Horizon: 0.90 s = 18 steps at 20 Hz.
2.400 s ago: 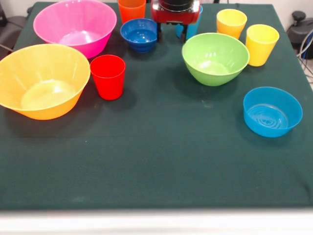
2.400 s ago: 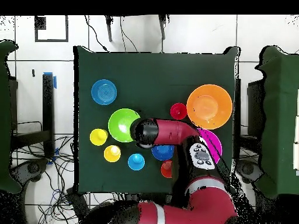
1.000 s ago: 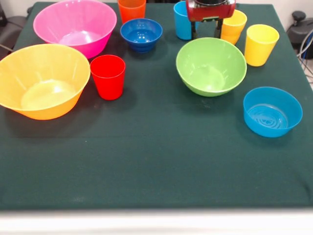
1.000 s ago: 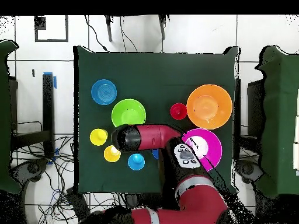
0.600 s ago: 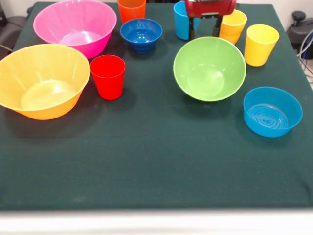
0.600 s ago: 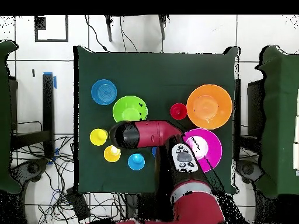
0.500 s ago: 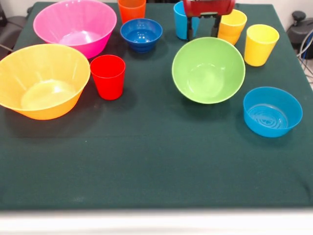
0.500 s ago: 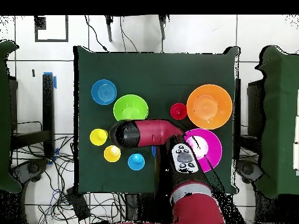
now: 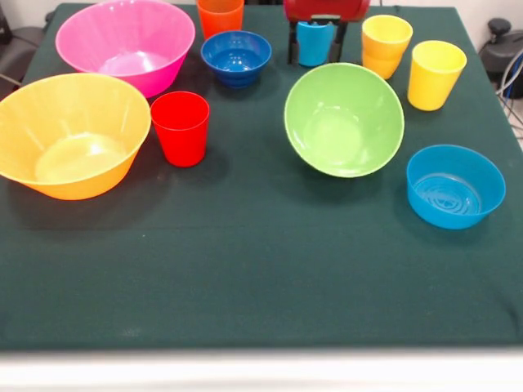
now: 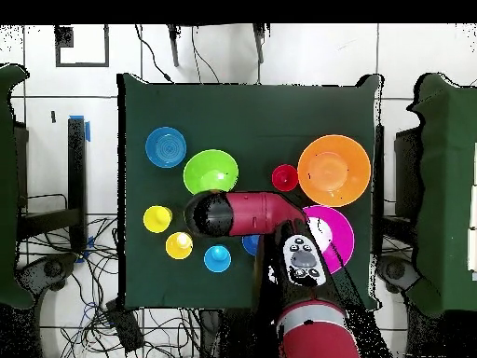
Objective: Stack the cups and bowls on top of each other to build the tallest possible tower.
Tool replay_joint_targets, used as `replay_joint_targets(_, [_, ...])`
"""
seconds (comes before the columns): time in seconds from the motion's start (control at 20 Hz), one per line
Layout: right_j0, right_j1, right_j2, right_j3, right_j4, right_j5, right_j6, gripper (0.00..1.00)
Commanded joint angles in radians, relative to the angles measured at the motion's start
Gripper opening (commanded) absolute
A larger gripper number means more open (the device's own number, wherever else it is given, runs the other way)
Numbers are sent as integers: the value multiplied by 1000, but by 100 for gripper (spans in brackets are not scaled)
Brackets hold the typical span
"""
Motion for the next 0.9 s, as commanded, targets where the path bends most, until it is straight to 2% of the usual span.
replay_joint_targets(0.05, [11,14,-4,-15,-57,11,56,100])
replay_joint_targets(0.4, [22,-18,-13,31,-48,21,53,100])
replay_joint_targets(0.7, [32,-23,-2,15,-30,48,54,100])
replay_joint_targets(0.9, [26,-51,11,23,-16,77,43,100])
